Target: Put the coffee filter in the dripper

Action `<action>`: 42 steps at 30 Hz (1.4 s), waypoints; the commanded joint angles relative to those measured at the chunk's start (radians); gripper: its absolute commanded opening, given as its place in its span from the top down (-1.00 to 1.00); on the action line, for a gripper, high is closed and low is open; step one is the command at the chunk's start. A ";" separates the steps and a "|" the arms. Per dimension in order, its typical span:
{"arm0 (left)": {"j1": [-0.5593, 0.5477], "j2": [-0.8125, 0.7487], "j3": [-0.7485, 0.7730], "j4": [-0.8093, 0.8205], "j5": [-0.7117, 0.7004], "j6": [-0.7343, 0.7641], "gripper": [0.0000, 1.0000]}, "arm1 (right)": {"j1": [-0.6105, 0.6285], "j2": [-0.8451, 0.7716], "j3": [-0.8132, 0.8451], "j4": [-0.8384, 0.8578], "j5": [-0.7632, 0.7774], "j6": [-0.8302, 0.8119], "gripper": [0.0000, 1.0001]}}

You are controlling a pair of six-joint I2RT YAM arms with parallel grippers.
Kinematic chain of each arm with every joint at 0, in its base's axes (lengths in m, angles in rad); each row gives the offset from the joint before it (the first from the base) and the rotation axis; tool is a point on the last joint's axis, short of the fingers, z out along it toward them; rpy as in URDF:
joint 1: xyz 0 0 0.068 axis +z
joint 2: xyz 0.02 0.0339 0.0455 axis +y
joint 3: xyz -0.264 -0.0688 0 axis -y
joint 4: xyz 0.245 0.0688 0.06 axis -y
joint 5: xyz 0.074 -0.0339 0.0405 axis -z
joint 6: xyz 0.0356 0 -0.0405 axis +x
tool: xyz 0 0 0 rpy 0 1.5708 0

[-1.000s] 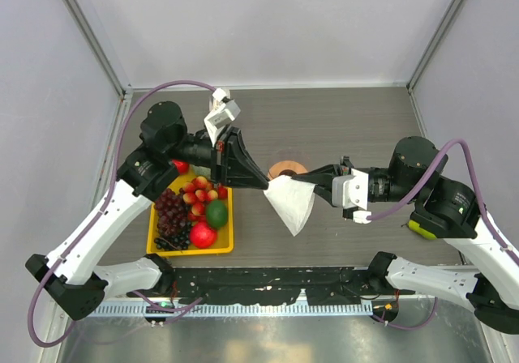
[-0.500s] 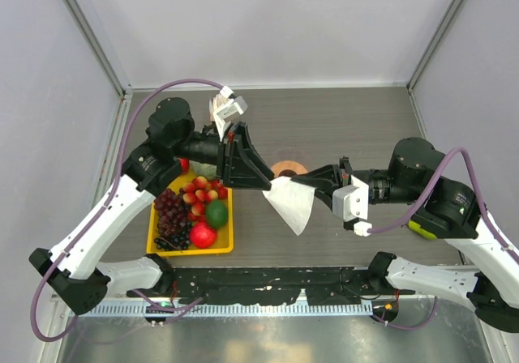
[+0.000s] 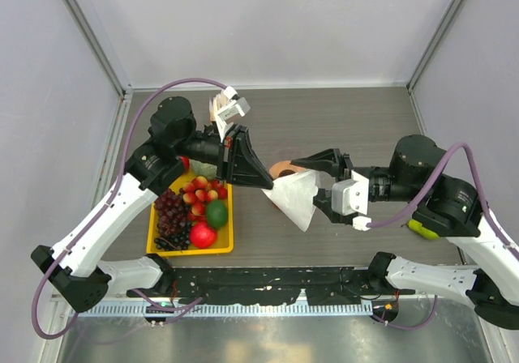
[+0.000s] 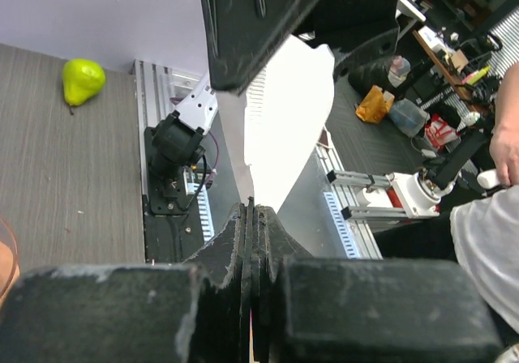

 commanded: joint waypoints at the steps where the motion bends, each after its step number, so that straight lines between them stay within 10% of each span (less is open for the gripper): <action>1: 0.000 -0.016 0.008 0.055 0.083 0.064 1.00 | 0.006 -0.019 0.056 -0.010 -0.002 0.085 -0.25; 7: -0.001 0.010 0.036 0.067 0.135 0.099 1.00 | 0.006 -0.036 0.053 -0.030 -0.022 0.125 -0.43; 33: -0.054 0.059 0.112 -0.108 0.094 0.113 0.98 | 0.007 0.030 0.100 -0.098 -0.111 0.059 0.58; 42: 0.059 0.027 0.073 0.078 0.060 -0.055 -0.53 | 0.006 0.017 0.083 -0.046 -0.034 0.154 0.90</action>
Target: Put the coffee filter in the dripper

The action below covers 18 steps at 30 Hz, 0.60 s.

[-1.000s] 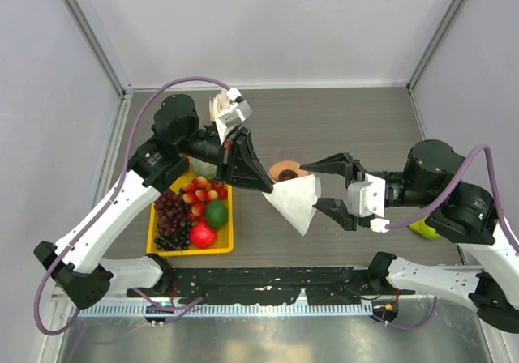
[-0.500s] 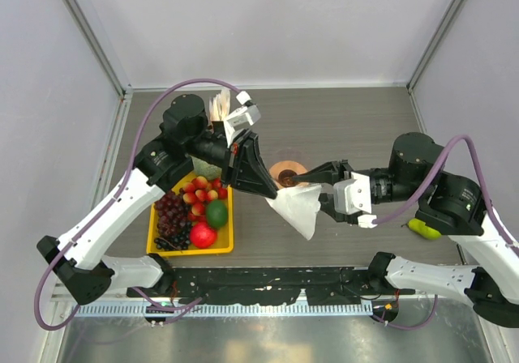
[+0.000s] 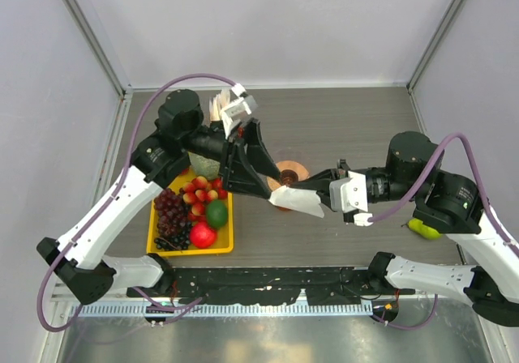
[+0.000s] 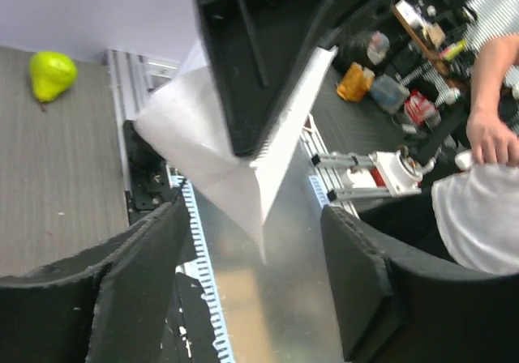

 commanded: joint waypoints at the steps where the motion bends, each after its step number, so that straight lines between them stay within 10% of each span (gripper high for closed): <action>1: 0.128 -0.046 -0.033 0.264 -0.026 -0.190 -0.64 | 0.005 -0.021 0.015 0.086 0.063 0.118 0.90; 5: 0.266 -0.107 -0.024 0.339 -0.101 -0.105 -0.99 | 0.003 -0.036 -0.020 0.147 0.127 0.340 0.90; 13: 0.176 -0.150 0.161 -0.380 -0.216 0.743 -0.95 | -0.139 -0.053 -0.081 0.245 -0.004 0.695 0.90; 18: -0.006 -0.143 0.211 -0.586 -0.399 0.980 -0.98 | -0.146 -0.044 -0.086 0.259 -0.031 0.693 0.90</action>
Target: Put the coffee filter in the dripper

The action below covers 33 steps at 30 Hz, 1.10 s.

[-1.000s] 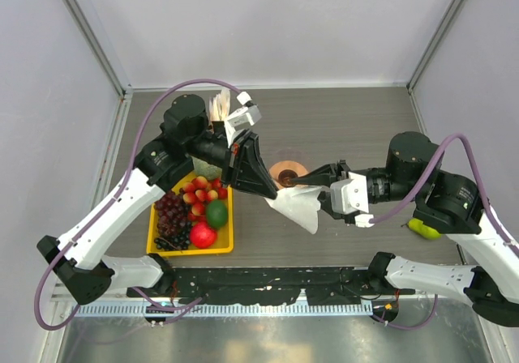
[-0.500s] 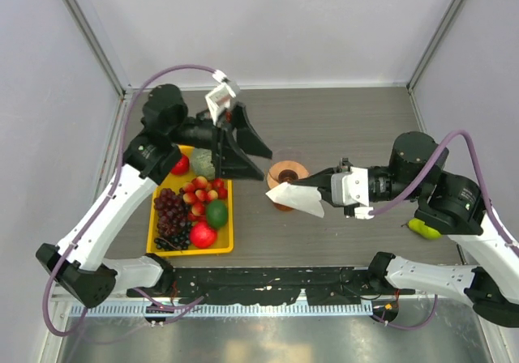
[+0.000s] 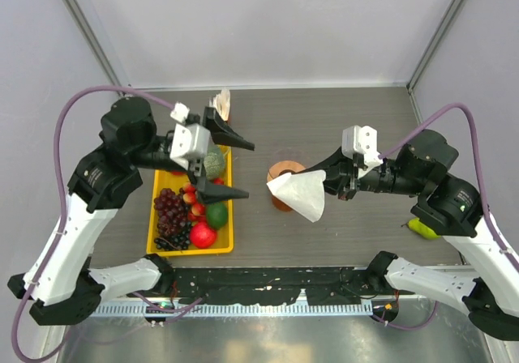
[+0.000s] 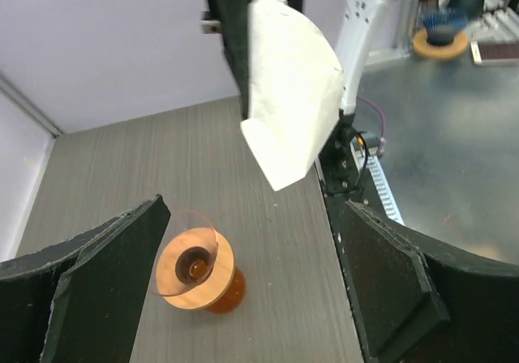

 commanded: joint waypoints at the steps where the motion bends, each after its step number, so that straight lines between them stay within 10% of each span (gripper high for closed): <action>1: -0.127 0.005 0.016 -0.237 -0.187 0.309 -0.98 | -0.003 0.007 -0.007 0.071 -0.075 0.069 0.90; 16: -0.330 0.070 0.067 -0.236 -0.382 0.267 -0.71 | -0.004 0.016 -0.018 0.080 -0.097 0.068 0.90; 33: -0.396 0.103 0.107 -0.253 -0.416 0.275 0.04 | -0.004 0.030 -0.025 0.083 -0.106 0.078 0.89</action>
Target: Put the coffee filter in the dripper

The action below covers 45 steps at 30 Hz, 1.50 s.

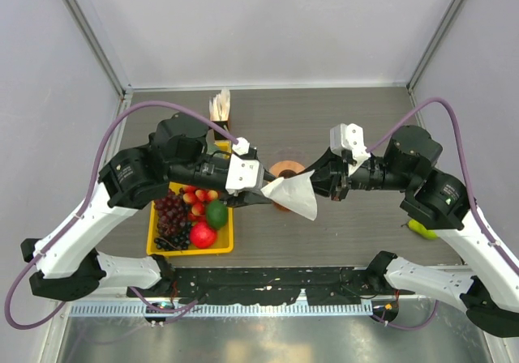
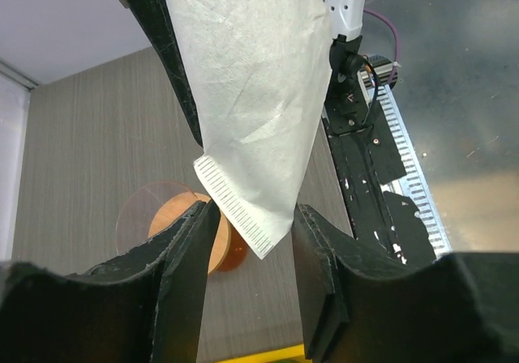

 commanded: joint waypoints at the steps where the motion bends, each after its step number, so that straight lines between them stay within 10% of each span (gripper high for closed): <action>1: -0.004 -0.006 0.026 0.011 0.008 0.005 0.07 | -0.001 -0.004 0.006 0.045 -0.012 0.014 0.90; 13: -0.002 -0.026 -0.011 0.028 0.045 -0.046 0.39 | -0.001 -0.008 0.002 0.051 -0.022 0.008 0.90; 17: 0.037 -0.032 -0.017 0.025 0.100 -0.111 -0.25 | -0.001 -0.018 0.005 0.046 -0.023 -0.004 0.90; 23: 0.215 -0.106 -0.135 0.169 0.335 -0.374 -0.20 | -0.001 -0.034 0.006 0.025 0.000 -0.020 0.91; 34: 0.378 -0.181 -0.224 0.413 -0.266 -0.600 -0.55 | -0.221 0.030 0.002 0.115 0.342 0.417 0.90; 45: 0.294 -0.093 -0.202 0.699 -0.329 -0.685 -0.58 | -0.349 0.091 0.092 0.104 0.727 0.754 0.90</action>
